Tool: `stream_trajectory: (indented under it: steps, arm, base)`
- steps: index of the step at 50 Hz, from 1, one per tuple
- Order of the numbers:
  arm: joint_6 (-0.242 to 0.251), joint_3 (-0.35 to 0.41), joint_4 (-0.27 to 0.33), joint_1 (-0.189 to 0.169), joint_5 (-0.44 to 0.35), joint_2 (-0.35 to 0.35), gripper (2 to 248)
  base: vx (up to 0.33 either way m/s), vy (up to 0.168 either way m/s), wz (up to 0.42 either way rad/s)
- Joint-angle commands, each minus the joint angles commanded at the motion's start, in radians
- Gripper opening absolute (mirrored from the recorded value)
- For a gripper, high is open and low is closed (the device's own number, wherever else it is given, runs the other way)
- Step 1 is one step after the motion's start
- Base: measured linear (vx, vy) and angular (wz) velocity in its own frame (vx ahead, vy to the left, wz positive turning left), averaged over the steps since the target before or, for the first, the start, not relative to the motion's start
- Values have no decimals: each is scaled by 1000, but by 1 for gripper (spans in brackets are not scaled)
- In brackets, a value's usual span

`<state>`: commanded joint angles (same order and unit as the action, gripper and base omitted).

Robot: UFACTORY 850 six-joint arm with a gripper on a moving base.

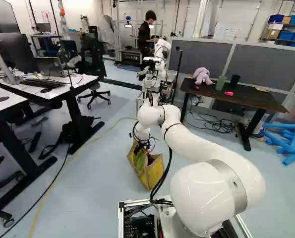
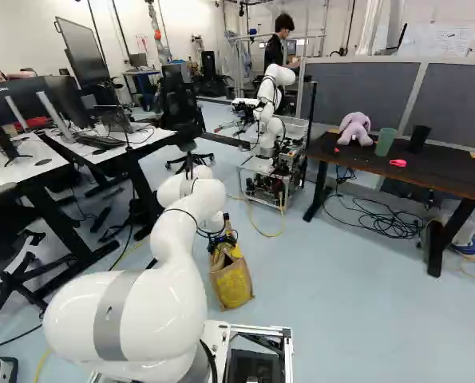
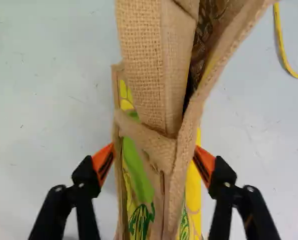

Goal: Pick up the bag on the ground and place it on the table

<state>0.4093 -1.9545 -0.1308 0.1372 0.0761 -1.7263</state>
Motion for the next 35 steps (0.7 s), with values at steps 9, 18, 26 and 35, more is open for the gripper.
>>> stream_trajectory:
  steps: [9,18,26,35]
  arm:
    - [0,0,0,0,0,0,143]
    - [0,0,0,0,0,0,68]
    - [0,0,0,0,0,0,33]
    - [0,0,0,0,0,0,22]
  base:
    - [0,0,0]
    - [0,0,0]
    - [0,0,0]
    - [0,0,0]
